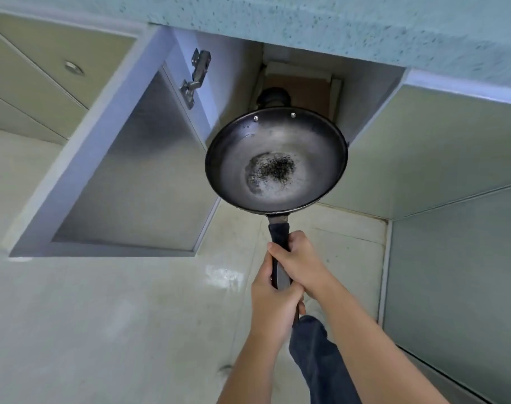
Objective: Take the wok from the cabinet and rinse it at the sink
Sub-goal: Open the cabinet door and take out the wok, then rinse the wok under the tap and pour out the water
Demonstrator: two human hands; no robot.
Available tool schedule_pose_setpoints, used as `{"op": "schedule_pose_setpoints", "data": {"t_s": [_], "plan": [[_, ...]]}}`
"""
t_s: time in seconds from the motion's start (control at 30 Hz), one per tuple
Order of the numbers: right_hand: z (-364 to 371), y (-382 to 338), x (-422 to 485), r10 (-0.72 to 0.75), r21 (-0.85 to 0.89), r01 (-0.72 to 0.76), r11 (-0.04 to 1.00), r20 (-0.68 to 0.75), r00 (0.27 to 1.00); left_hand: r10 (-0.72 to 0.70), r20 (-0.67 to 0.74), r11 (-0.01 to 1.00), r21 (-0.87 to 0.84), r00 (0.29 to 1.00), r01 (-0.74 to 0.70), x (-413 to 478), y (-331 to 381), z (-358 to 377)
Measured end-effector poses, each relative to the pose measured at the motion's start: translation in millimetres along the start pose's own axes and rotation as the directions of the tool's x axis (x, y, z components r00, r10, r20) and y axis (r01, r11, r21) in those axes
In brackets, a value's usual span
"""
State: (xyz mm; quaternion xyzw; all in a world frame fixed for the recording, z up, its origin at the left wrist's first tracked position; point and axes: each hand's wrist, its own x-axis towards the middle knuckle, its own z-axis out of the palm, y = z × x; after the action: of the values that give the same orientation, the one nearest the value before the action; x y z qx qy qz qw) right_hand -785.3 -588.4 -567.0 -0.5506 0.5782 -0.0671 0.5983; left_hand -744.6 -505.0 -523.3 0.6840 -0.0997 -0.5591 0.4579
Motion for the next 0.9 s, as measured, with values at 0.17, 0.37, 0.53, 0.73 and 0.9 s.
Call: {"op": "schedule_pose_setpoints", "data": {"t_s": [0.17, 0.37, 0.53, 0.73, 0.9], "plan": [[24.4, -2.6, -58.8, -0.002, 0.046, 0.005, 0.999, -0.061, 0.998, 0.018, 0.024, 0.998, 0.055, 1.000, -0.019, -50.2, -7.0, -30.0], [57.5, -11.6, -134.8, -0.023, 0.109, 0.036, 0.993, -0.122, 0.992, 0.036, 0.092, 0.988, 0.146, 0.995, -0.049, -113.1, -10.0, -74.2], [76.1, -9.3, -203.3, -0.007, 0.124, 0.027, 0.992, -0.154, 0.988, 0.008, 0.152, 0.988, 0.151, 0.988, -0.031, -174.7, -20.5, -99.6], [89.2, -10.0, -268.2, -0.050, 0.149, 0.078, 0.986, -0.185, 0.982, 0.023, 0.159, 0.983, 0.175, 0.987, -0.052, -235.5, -30.0, -117.3], [93.8, -17.9, -301.7, -0.116, 0.168, 0.154, 0.974, -0.218, 0.969, 0.057, 0.171, 0.976, 0.197, 0.984, -0.091, -266.6, -30.1, -128.2]]}}
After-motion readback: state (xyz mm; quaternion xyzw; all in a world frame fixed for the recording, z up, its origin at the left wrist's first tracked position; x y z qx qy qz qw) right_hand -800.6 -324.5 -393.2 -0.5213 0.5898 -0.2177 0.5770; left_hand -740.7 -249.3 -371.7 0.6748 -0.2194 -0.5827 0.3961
